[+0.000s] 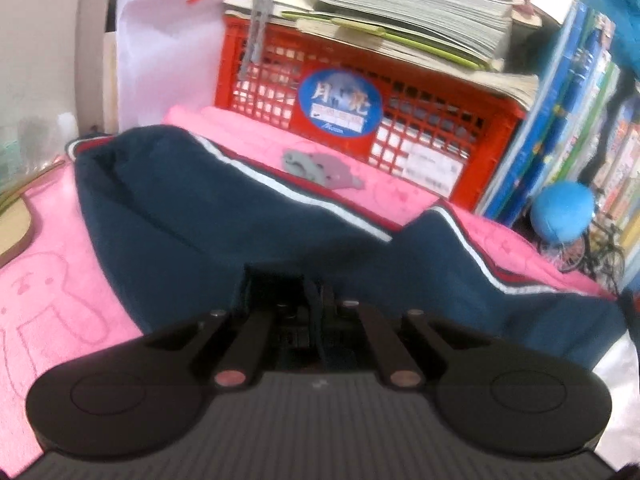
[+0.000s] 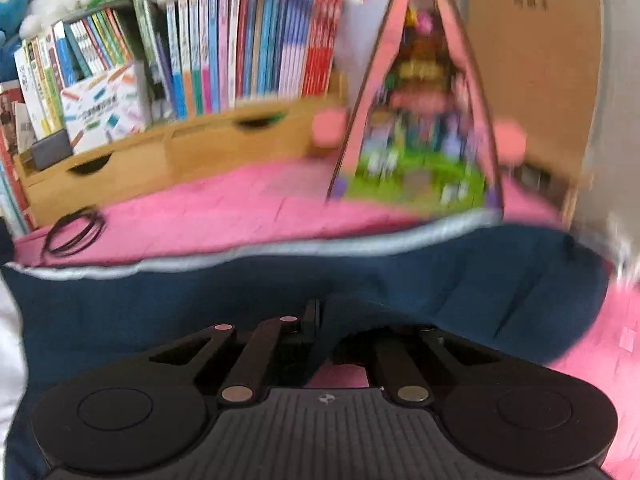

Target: Fold clothes

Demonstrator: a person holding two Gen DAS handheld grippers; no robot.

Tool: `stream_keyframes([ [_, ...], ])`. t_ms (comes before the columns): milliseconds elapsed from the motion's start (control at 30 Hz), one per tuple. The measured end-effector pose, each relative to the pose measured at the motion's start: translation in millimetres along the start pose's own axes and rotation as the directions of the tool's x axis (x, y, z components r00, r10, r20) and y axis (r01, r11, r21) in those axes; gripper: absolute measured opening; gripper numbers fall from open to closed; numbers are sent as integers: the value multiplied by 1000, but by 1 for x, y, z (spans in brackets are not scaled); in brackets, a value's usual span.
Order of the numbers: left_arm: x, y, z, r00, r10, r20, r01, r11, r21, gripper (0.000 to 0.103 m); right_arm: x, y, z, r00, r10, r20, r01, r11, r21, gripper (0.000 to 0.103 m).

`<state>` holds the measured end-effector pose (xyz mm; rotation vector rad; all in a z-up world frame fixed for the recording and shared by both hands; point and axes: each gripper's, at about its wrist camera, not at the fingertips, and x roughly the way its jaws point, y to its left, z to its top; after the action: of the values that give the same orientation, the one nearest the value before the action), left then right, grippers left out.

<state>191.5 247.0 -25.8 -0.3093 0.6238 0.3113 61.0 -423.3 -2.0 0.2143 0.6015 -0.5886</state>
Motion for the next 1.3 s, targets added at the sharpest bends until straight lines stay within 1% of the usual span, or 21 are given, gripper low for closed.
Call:
stream_keyframes([
  [167,1,-2,-2,1000,5,8,-6,999,36,5,23,-19,10,987,-152,49,154,987,-55,6],
  [233,1,-2,-1,1000,-2,3,2,999,47,5,31,-28,10,979,-198,48,201,977,-67,14],
  [267,0,0,-1,1000,-10,-3,10,998,61,6,31,-35,8,982,-189,10,189,980,-63,19],
  [300,-2,1,-1,1000,-18,-9,19,997,76,6,28,-42,5,984,-174,-40,172,984,-53,30],
  [333,-6,5,0,999,-35,-23,37,996,80,10,24,-48,2,984,-158,-81,155,987,-43,51],
  [400,-21,16,3,997,-69,-36,71,995,69,23,4,-52,-6,987,-131,-96,128,991,-36,79],
  [467,-42,27,7,996,-87,-14,88,994,66,39,-23,-48,-13,990,-119,-73,115,992,-55,80],
  [533,-67,30,11,995,-93,35,89,990,107,39,-51,-39,-17,994,-100,-48,96,992,-80,80],
  [600,-95,18,12,989,-110,99,88,975,206,38,-77,-11,-19,1000,15,-27,-18,993,-115,80],
  [633,-108,1,7,981,-145,129,105,954,279,38,-87,9,-20,995,94,-28,-97,985,-143,82],
  [667,-119,-17,-2,971,-206,118,155,927,340,38,-97,30,-23,985,173,-28,-175,968,-178,83],
  [767,-146,-75,-38,922,-386,30,321,805,498,38,-125,110,-40,931,362,-47,-357,879,-317,83],
  [833,-158,-107,-72,886,-463,-39,389,693,607,39,-152,164,-74,893,447,-50,-411,767,-492,83],
  [867,-161,-120,-91,871,-486,-68,405,634,659,39,-168,187,-96,883,469,-22,-382,689,-616,83],
  [933,-157,-132,-118,875,-474,-94,383,563,732,39,-197,221,-146,852,517,75,-224,492,-841,84],
  [967,-155,-137,-131,879,-465,-104,369,528,765,39,-204,230,-164,836,541,95,-165,413,-896,84],
  [1000,-150,-133,-134,893,-440,-96,347,537,769,38,-207,235,-175,828,553,88,-145,365,-920,84],
  [1033,-145,-126,-134,908,-412,-83,323,557,765,38,-207,236,-180,826,558,78,-144,343,-928,82],
  [1100,-133,-111,-135,934,-352,-58,272,595,757,39,-198,227,-171,844,532,64,-182,397,-900,83],
  [1267,-120,-69,-119,976,-219,-6,164,710,685,39,-142,163,-136,943,295,158,-63,619,-783,83],
  [1300,-120,-65,-119,980,-199,7,140,713,687,39,-128,146,-128,956,238,171,-30,660,-751,84],
])
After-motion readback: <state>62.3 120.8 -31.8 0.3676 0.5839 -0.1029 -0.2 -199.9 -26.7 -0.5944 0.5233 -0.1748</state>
